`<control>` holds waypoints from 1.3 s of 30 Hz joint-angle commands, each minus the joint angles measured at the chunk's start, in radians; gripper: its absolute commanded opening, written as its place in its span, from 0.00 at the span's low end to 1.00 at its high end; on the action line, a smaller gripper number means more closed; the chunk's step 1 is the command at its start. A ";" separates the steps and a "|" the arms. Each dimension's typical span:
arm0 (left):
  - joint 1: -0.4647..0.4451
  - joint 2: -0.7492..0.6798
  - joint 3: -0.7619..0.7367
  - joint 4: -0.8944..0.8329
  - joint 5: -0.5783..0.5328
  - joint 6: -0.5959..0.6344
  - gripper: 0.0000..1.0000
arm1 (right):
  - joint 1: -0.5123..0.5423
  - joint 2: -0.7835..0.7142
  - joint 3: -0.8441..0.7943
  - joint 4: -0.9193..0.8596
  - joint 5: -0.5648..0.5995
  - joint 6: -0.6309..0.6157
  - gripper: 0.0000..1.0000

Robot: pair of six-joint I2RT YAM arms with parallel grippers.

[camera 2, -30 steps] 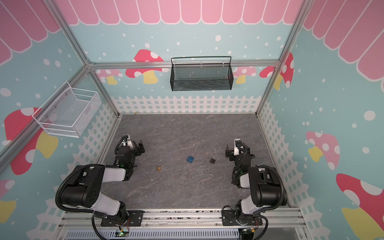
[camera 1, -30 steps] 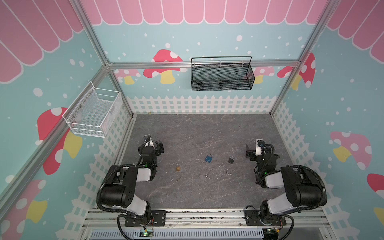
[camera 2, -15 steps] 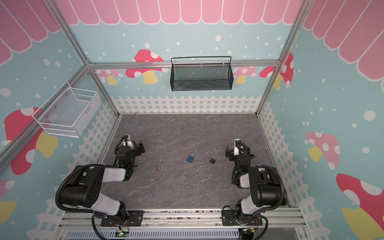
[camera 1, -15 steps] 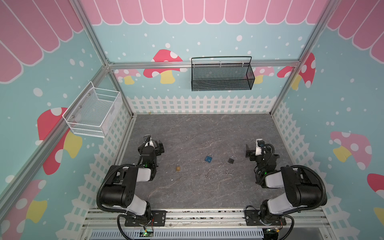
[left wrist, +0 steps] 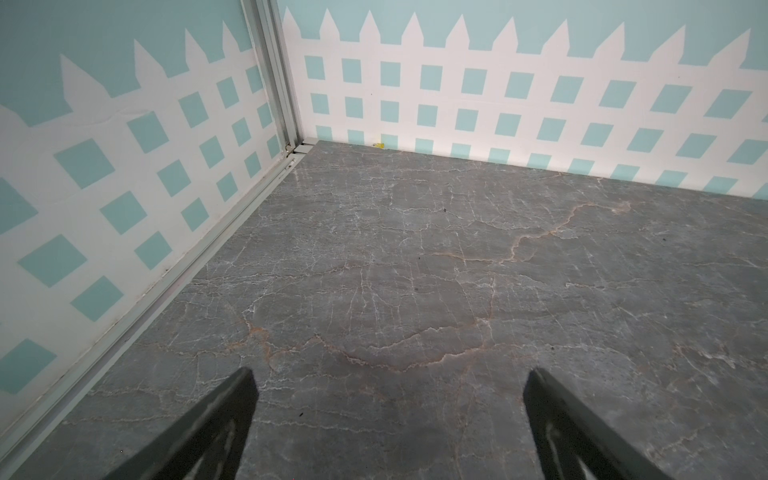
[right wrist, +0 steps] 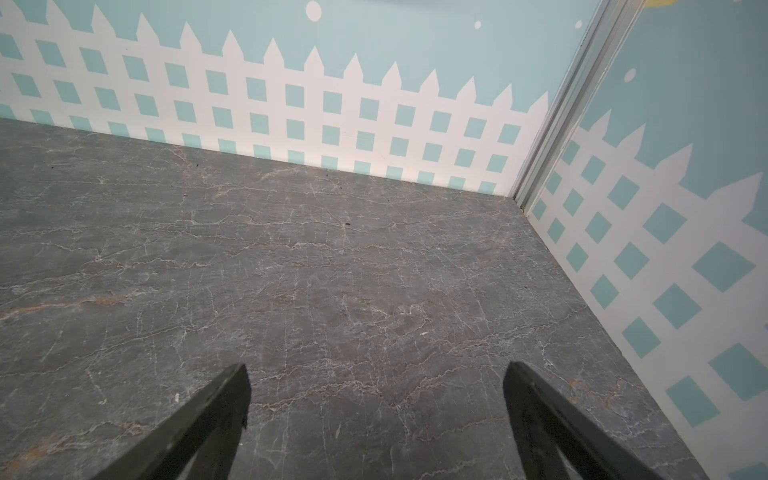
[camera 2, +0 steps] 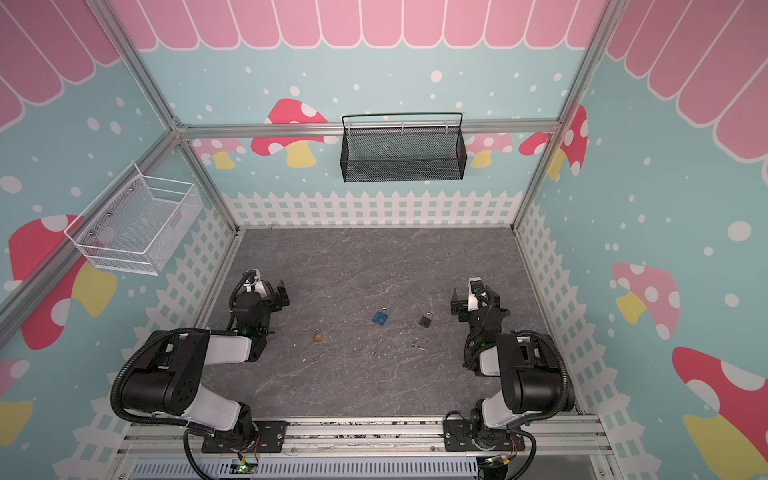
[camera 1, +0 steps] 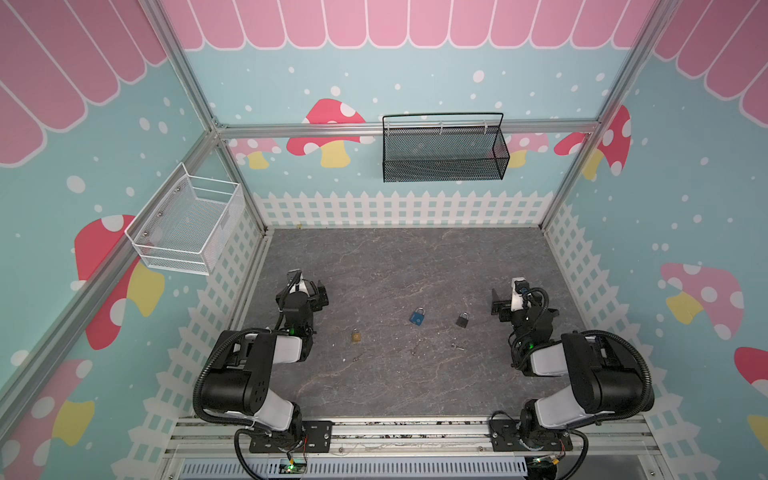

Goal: Unlock with the key

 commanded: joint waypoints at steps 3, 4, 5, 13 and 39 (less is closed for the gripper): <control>-0.004 -0.004 -0.007 0.045 0.012 0.017 1.00 | 0.003 -0.010 -0.001 0.036 -0.027 -0.023 0.98; -0.004 -0.007 -0.017 0.062 0.008 0.015 1.00 | 0.003 -0.014 0.001 0.031 -0.039 -0.028 0.98; -0.004 -0.014 -0.030 0.081 0.008 0.014 1.00 | 0.003 -0.020 0.007 0.019 -0.051 -0.033 0.98; -0.005 -0.160 -0.087 0.058 -0.017 0.005 1.00 | 0.004 -0.098 0.029 -0.088 -0.020 -0.012 0.98; 0.026 -0.700 0.017 -0.693 0.064 -0.661 1.00 | -0.015 -0.292 0.305 -0.955 -0.044 0.671 0.98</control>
